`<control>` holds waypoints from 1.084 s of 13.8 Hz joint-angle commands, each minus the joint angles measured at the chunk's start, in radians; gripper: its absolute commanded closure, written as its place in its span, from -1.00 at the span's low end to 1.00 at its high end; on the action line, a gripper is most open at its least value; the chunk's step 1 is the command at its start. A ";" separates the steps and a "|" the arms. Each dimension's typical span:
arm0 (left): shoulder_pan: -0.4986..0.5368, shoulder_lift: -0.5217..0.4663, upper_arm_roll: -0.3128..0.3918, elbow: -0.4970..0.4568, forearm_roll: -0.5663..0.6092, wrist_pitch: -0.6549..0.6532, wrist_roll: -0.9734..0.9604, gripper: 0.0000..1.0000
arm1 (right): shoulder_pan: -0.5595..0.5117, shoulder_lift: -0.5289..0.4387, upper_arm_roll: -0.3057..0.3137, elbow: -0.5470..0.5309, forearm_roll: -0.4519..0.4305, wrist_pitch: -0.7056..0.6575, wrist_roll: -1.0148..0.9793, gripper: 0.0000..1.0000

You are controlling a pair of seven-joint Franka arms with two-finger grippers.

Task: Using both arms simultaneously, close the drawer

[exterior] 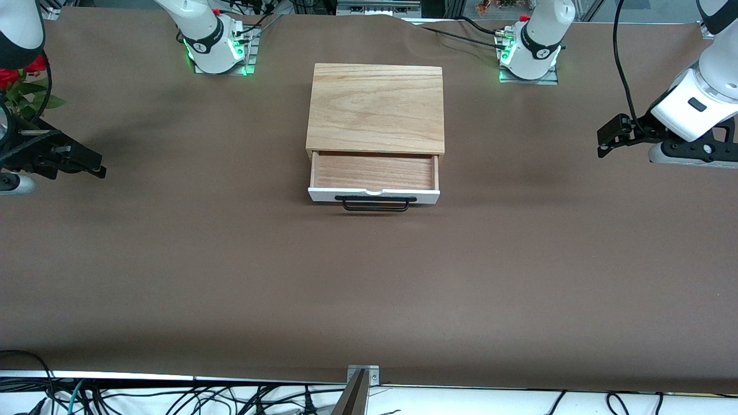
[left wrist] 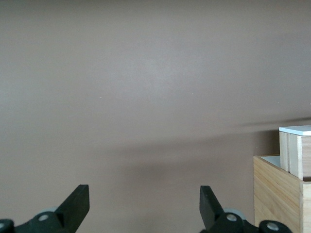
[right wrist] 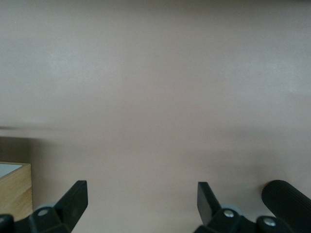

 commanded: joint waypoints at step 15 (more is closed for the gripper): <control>-0.215 0.374 -0.030 0.114 -0.328 0.305 -0.057 -1.00 | 0.300 0.223 0.004 0.027 0.046 0.281 -0.003 -1.00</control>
